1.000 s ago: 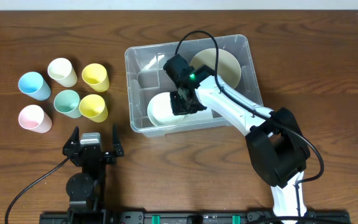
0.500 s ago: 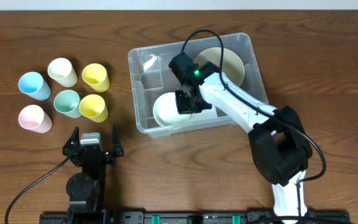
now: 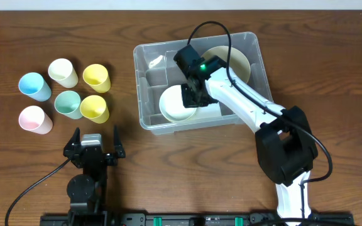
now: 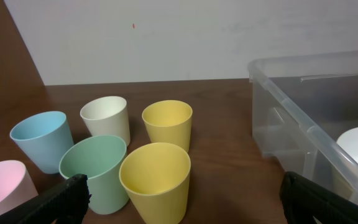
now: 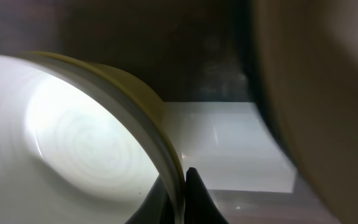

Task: Pack container
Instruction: 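Open the right gripper and lift it off the white bowl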

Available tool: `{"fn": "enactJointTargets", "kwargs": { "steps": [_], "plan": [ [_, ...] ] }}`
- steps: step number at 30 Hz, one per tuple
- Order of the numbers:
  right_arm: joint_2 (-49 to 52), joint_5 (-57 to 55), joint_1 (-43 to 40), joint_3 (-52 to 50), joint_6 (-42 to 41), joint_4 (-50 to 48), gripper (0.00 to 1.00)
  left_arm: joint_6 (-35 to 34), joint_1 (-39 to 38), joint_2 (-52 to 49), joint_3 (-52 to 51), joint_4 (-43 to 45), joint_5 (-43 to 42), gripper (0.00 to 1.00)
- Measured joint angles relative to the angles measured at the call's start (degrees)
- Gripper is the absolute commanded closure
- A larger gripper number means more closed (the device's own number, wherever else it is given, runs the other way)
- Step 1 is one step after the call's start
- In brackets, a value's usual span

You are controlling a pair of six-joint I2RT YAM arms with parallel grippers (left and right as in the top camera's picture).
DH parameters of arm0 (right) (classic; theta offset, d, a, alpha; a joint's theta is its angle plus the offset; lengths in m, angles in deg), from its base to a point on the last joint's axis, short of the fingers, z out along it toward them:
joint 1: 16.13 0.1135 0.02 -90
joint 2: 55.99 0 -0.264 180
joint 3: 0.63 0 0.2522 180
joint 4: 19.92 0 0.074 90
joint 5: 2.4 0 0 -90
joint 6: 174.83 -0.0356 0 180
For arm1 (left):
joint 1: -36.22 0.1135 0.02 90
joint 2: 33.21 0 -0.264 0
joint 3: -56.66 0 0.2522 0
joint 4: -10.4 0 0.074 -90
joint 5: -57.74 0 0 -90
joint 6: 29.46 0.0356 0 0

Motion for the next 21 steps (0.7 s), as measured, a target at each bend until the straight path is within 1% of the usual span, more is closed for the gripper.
{"fn": "enactJointTargets", "kwargs": {
  "steps": [9,21],
  "plan": [
    [0.0,-1.2,-1.6,0.5,0.1,3.0,0.99,0.0,0.0,0.0,0.0,0.0,0.0,0.02],
    [0.0,-2.5,-1.7,0.8,0.2,5.4,0.99,0.0,0.0,0.0,0.0,0.0,0.0,0.02]
  ]
}}
